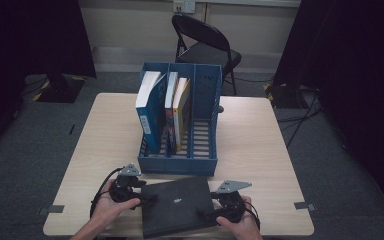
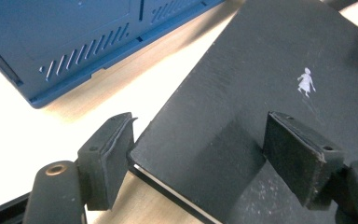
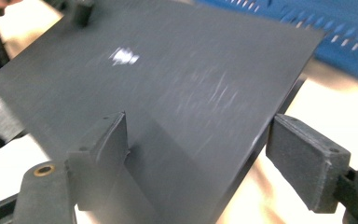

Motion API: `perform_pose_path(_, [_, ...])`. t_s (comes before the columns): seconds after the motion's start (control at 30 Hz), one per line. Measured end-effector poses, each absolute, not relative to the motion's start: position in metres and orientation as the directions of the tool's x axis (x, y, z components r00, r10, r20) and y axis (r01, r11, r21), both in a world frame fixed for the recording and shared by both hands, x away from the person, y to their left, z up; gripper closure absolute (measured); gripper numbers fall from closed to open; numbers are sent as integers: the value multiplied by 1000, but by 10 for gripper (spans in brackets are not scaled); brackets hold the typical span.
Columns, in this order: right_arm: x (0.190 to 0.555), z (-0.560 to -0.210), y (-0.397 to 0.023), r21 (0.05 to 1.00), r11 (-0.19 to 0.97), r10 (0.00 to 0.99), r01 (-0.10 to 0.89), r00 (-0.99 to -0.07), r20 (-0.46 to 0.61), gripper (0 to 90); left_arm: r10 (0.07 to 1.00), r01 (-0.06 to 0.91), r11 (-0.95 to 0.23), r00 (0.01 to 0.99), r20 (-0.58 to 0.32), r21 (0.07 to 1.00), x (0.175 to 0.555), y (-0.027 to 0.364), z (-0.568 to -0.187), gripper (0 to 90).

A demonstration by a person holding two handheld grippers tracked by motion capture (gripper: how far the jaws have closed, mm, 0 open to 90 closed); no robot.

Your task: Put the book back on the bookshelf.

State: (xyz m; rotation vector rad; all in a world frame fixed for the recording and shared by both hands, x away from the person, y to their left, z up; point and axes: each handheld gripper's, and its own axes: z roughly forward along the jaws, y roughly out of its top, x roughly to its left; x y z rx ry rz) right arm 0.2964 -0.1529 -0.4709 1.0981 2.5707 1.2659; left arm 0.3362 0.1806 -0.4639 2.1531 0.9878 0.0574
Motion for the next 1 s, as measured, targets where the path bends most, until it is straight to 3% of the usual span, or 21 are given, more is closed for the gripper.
perform_pose_path(0.07, [287, -471, -154, 714, 417, 623, 562, -749, 226, 184, 663, 618, -441, 713, -228, 651, 336, 175, -463, 198])
perform_pose_path(0.17, [277, -471, -155, 709, 427, 620, 561, -753, 221, 173, 666, 618, -442, 712, -224, 650, 340, 171, -463, 195])
perform_pose_path(0.27, [270, -472, -156, 708, 445, 614, 548, -763, 205, 182, 638, 571, -475, 748, -184, 670, 343, 160, -460, 281])
perform_pose_path(0.43, [267, -473, -155, 704, 470, 609, 533, -773, 179, 208, 611, 527, -495, 776, -154, 691, 342, 145, -461, 270])
perform_pose_path(0.67, [273, -473, -155, 706, 483, 586, 517, -791, 178, 226, 627, 552, -493, 762, -166, 673, 338, 150, -458, 299])
perform_pose_path(1.0, [279, -471, -160, 720, 456, 616, 523, -770, 170, 343, 599, 569, -495, 771, -217, 656, 317, 174, -458, 345])
